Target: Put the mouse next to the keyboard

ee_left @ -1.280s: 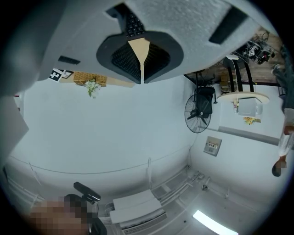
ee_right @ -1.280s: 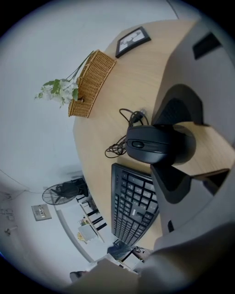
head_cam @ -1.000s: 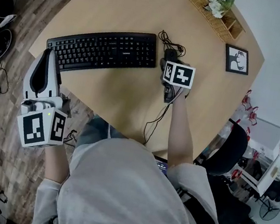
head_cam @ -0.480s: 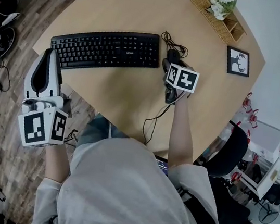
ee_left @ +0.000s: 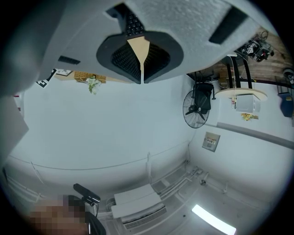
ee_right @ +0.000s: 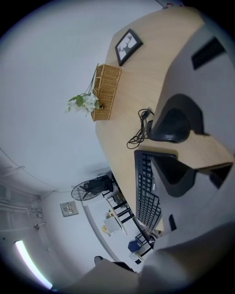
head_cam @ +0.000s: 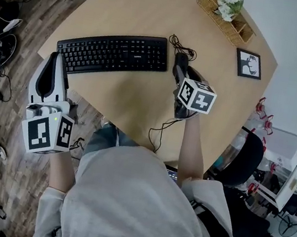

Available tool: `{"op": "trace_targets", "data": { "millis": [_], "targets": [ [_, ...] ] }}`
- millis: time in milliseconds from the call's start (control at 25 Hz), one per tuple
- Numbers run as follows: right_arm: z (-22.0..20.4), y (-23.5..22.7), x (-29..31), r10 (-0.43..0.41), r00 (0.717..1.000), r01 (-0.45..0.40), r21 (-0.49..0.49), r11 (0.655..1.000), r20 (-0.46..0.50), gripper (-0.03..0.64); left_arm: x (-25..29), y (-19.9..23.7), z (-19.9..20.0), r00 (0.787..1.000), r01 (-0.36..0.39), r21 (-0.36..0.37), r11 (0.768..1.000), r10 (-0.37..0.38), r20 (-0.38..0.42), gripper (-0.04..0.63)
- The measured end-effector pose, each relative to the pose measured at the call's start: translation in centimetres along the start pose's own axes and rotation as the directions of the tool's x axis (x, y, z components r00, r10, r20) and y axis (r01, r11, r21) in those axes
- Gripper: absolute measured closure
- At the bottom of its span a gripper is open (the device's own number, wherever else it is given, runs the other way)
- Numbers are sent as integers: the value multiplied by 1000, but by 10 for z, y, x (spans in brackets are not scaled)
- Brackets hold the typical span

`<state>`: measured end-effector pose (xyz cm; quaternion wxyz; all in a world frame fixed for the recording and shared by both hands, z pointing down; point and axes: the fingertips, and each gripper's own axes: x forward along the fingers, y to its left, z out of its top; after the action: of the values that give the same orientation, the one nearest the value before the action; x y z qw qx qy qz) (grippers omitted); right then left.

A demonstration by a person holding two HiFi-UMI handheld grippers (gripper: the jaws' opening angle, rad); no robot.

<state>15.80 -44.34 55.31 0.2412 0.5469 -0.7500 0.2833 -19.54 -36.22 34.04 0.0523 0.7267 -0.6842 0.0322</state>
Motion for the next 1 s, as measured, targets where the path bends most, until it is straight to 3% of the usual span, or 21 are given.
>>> {"op": "trace_targets", "data": {
  "millis": [80,160,520,720,1000],
  "targets": [
    [6,7,-14,0,999,1,-16,1000,43,561,-4,-1,2,1000,7,2,1000,-7,6,571],
    [11,14,-27,11,996,-9,-28,1000,85,598,-8,-2,4,1000,14,4,1000,-14,11,571],
    [34,59,-86,87,953,-68,-74,995,291,603,-28,-1,9,998,51,11,999,-51,29,571],
    [39,80,-117,81,928,-38,-124,992,363,603,-41,-1,12,996,76,11,997,-76,42,571],
    [43,95,-162,62,887,-22,-93,995,457,603,-57,-4,16,991,119,26,993,-121,59,571]
  ]
}}
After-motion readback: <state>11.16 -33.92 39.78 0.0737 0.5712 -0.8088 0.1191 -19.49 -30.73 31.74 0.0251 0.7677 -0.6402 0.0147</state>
